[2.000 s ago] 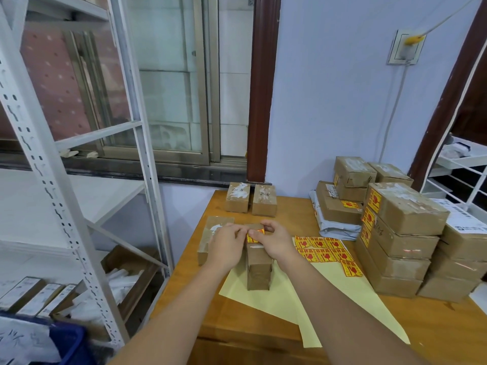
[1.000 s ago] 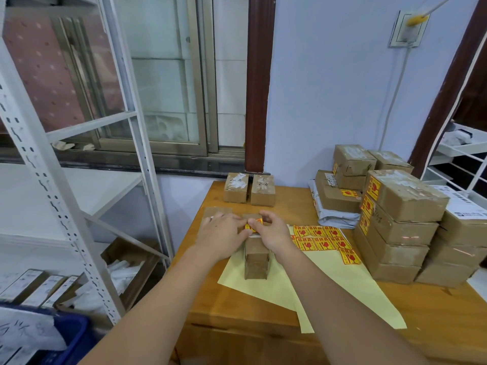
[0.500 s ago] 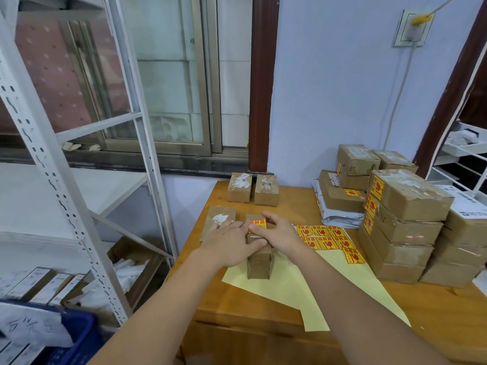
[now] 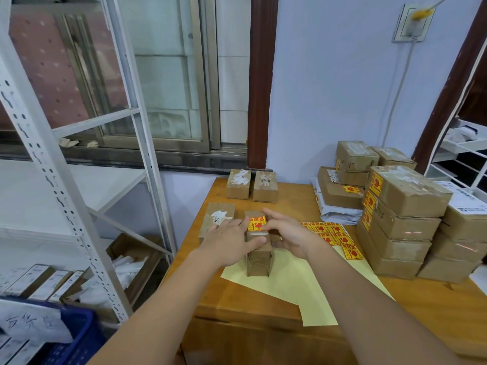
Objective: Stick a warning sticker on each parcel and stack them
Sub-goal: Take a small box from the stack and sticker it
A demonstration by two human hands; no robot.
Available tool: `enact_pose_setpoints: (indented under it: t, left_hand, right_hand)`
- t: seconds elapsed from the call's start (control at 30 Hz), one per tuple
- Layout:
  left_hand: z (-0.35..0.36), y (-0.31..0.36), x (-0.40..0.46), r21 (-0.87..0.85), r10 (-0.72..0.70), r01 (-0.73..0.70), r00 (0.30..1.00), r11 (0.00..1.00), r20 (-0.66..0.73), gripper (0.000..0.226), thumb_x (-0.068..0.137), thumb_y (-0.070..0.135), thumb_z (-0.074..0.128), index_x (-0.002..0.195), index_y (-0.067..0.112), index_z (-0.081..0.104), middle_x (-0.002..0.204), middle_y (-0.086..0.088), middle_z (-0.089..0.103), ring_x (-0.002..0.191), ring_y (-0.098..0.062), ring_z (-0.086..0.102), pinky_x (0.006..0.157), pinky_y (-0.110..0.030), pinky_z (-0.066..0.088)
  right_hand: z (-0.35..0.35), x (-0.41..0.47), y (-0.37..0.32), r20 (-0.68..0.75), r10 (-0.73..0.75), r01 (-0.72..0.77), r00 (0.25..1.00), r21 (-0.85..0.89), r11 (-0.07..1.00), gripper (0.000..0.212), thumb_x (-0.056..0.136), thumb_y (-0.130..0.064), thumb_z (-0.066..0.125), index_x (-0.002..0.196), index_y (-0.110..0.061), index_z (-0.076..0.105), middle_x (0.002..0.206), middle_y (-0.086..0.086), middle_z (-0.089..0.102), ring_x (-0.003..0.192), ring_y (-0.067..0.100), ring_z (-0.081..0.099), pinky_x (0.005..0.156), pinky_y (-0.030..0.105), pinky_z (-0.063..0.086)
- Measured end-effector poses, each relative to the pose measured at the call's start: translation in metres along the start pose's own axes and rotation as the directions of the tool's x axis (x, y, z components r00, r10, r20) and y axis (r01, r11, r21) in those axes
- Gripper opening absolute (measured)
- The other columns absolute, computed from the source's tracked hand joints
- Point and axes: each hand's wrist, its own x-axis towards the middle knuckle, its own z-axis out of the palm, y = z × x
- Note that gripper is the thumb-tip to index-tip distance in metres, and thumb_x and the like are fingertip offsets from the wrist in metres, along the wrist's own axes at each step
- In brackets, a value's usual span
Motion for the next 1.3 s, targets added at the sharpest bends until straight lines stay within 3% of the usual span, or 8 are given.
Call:
enact_pose_setpoints:
  t: [0.2,0.3,0.4,0.6,0.73,0.9,1.1,1.3]
  left_hand:
    - [0.003,-0.001,0.000,-0.029,-0.004,0.004,1.000,1.000,0.003,0.089,0.096,0.079,0.024,0.165,0.025,0.008,0.170,0.003,0.019,0.157,-0.020,0.013,0.125,-0.049,0.013]
    - [0.007,-0.001,-0.001,-0.039,-0.006,0.006,1.000,0.999,-0.004,0.088,0.097,0.078,0.022,0.165,0.025,0.007,0.171,0.002,0.017,0.157,-0.021,0.013,0.125,-0.049,0.012]
    - [0.009,-0.001,-0.002,-0.053,-0.008,0.008,1.000,0.999,-0.014,0.087,0.097,0.077,0.022,0.165,0.024,0.006,0.171,0.001,0.017,0.157,-0.022,0.014,0.124,-0.050,0.012]
    - [0.012,-0.001,-0.001,-0.076,-0.007,0.006,1.000,0.997,-0.017,0.087,0.098,0.076,0.022,0.165,0.024,0.006,0.171,0.004,0.016,0.157,-0.021,0.014,0.124,-0.049,0.011]
    - [0.013,-0.001,-0.001,-0.075,-0.012,0.011,1.000,0.997,-0.016,0.087,0.098,0.077,0.022,0.165,0.024,0.006,0.171,0.003,0.016,0.157,-0.021,0.013,0.124,-0.049,0.011]
    - [0.010,0.001,-0.003,-0.073,-0.003,0.001,1.000,0.997,-0.017,0.086,0.099,0.075,0.022,0.165,0.025,0.006,0.171,0.001,0.016,0.157,-0.021,0.014,0.124,-0.049,0.012]
    - [0.012,-0.001,-0.003,-0.071,-0.001,0.001,1.000,0.997,-0.012,0.085,0.099,0.075,0.021,0.165,0.025,0.005,0.171,0.002,0.018,0.157,-0.020,0.013,0.124,-0.048,0.012]
    - [0.014,0.000,-0.003,-0.072,-0.001,-0.001,1.000,0.997,-0.026,0.084,0.099,0.074,0.021,0.165,0.024,0.005,0.170,0.002,0.021,0.156,-0.020,0.015,0.124,-0.048,0.013]
  right_hand:
    - [0.006,-0.003,-0.003,-0.069,0.000,-0.002,0.998,-0.024,1.000,0.053,0.095,-0.023,0.061,0.145,-0.037,0.052,0.140,-0.001,0.057,0.111,0.015,0.062,0.076,0.030,0.054]
    - [0.011,0.000,-0.001,-0.107,-0.085,0.070,0.991,-0.137,0.988,0.071,0.086,-0.046,0.077,0.149,-0.032,0.047,0.151,-0.006,0.046,0.126,0.015,0.050,0.084,0.031,0.050]
    - [0.015,0.007,0.004,-0.126,-0.151,0.124,0.980,-0.197,0.972,0.082,0.082,-0.035,0.084,0.151,-0.023,0.042,0.158,0.000,0.040,0.137,0.015,0.042,0.097,0.028,0.042]
    - [0.016,0.011,0.002,-0.100,-0.149,0.127,0.984,-0.199,0.972,0.082,0.080,-0.026,0.086,0.149,-0.019,0.042,0.156,0.004,0.043,0.121,0.008,0.044,0.110,0.034,0.042]
    - [0.014,0.006,-0.002,-0.099,-0.139,0.111,0.985,-0.251,0.962,0.076,0.081,-0.031,0.085,0.145,-0.023,0.045,0.146,-0.002,0.051,0.112,0.008,0.053,0.094,0.030,0.049]
    - [0.010,0.007,-0.011,-0.174,-0.078,0.035,0.982,-0.238,0.971,0.039,0.089,-0.051,0.072,0.121,-0.030,0.059,0.116,-0.006,0.064,0.104,0.018,0.063,0.081,0.039,0.055]
    - [0.014,0.020,-0.016,-0.227,-0.088,0.031,0.970,-0.245,0.969,0.029,0.091,-0.028,0.075,0.115,-0.020,0.060,0.113,0.005,0.068,0.095,0.020,0.068,0.077,0.035,0.056]
    - [0.016,0.019,-0.018,-0.233,-0.085,0.023,0.969,-0.255,0.967,0.020,0.099,-0.023,0.065,0.117,-0.017,0.060,0.107,0.004,0.066,0.086,0.015,0.064,0.065,0.029,0.052]
